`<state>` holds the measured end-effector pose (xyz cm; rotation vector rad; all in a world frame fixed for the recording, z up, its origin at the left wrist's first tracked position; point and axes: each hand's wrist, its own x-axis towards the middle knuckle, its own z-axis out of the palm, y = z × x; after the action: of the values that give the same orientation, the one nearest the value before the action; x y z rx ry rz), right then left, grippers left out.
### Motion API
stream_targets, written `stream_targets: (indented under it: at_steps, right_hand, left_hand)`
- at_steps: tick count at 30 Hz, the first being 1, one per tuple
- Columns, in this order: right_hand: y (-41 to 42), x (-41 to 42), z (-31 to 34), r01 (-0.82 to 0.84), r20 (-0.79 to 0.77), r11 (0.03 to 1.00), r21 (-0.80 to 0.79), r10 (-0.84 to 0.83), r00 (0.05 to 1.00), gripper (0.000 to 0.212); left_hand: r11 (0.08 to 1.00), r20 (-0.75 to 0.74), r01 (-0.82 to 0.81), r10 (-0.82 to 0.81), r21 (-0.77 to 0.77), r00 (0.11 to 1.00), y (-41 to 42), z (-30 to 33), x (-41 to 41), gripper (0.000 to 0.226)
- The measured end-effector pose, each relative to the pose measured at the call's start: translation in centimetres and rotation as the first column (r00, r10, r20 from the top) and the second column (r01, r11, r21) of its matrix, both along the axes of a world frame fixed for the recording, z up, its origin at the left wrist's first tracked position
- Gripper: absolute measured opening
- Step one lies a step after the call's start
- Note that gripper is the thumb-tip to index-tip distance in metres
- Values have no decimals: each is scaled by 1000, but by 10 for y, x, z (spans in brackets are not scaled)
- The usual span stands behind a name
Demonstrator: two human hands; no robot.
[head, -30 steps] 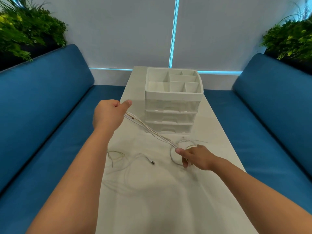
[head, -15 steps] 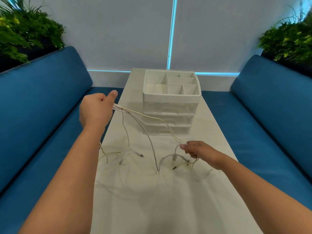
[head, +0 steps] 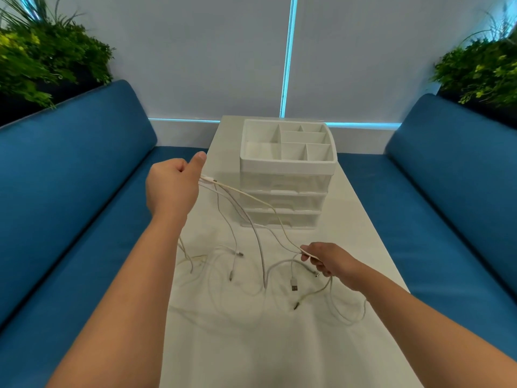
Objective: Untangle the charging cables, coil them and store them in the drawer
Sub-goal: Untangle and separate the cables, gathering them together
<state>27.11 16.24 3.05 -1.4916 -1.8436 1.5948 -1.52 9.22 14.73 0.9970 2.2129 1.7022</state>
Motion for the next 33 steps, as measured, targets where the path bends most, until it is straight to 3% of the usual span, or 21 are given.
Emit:
stream_targets:
  at_steps: [5,10,14,22,25,28,30,33]
  right_hand:
    - [2,-9,5,74,-66,994,82,-69,995,30]
    - [11,-12,7,231,-294,973,-25,-228,928,28]
    - [15,-18,19,266,-322,964,17,-247,914,27]
    - [19,-3,25,313,-312,949,-47,-312,898,26]
    - [25,-5,21,460,-365,886,-62,-449,815,27]
    - [33,-5,29,567,-451,784,-251,-613,648,26]
    - [36,-3,38,529,-513,770,-357,-635,578,26]
    - [37,-4,53,400,-581,845,-354,-534,614,25]
  left_hand:
    - [1000,-18,-11,11,-13,1000,1,-3,-1,59]
    - [995,-91,-29,21,-95,996,2,-5,-2,57]
    - [982,-171,-3,-30,-188,985,3,-11,6,55]
    - [985,-163,-118,96,-126,982,-2,-1,-11,58]
    - [980,-177,-139,112,-144,978,-1,-5,-10,57]
    - [973,-200,-144,107,-178,974,0,-12,-12,55]
    - [967,-232,-145,95,-210,968,2,-15,-13,56]
    - [960,-293,-137,61,-245,954,6,-18,-9,57]
